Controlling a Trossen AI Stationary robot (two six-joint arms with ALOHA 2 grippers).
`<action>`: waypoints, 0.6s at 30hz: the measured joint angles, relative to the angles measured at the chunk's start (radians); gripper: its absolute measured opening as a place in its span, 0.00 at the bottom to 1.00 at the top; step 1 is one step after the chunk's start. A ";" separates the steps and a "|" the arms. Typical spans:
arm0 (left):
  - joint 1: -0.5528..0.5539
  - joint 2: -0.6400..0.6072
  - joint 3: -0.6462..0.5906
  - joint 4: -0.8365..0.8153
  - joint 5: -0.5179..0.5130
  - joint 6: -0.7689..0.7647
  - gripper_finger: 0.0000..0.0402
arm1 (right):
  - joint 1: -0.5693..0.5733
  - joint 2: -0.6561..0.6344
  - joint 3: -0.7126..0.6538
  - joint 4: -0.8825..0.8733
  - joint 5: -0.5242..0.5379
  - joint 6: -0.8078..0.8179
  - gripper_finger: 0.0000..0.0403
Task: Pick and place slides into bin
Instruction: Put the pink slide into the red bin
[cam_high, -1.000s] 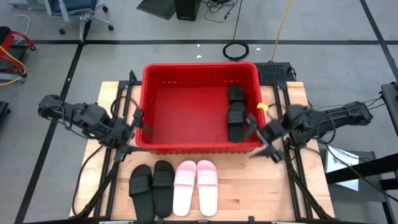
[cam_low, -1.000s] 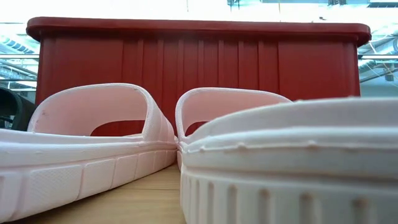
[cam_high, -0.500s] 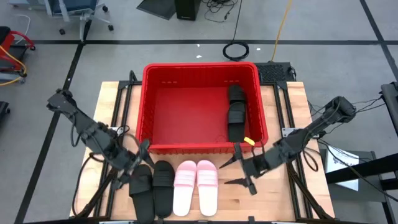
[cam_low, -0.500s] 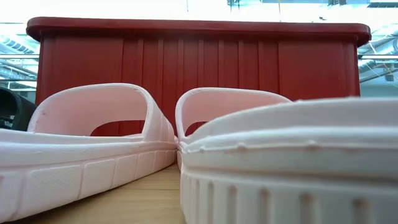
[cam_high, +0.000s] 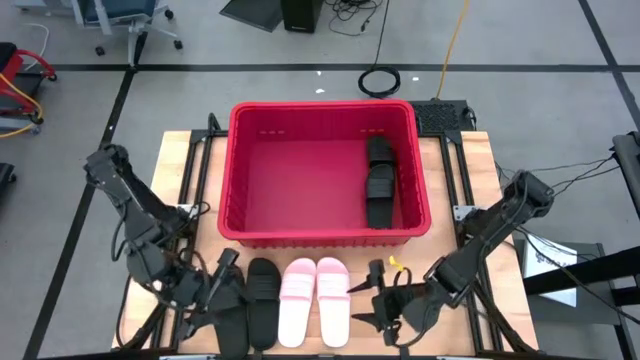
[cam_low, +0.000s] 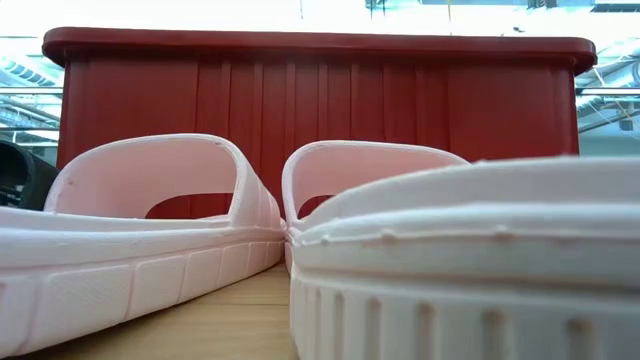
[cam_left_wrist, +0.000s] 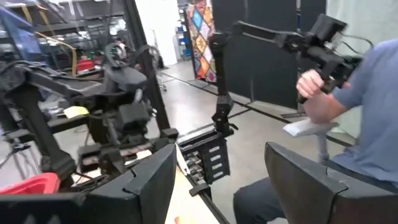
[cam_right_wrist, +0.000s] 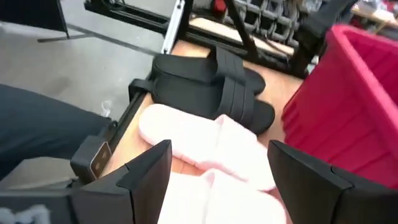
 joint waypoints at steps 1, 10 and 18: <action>-0.011 0.005 0.000 0.008 -0.021 0.002 0.62 | 0.000 0.014 0.009 -0.011 0.003 0.015 0.63; -0.050 0.091 -0.001 0.114 -0.090 0.043 0.62 | -0.008 0.147 0.059 -0.060 -0.001 0.090 0.63; -0.049 0.106 -0.001 0.193 -0.092 -0.012 0.62 | -0.008 0.278 0.125 -0.103 -0.004 0.151 0.63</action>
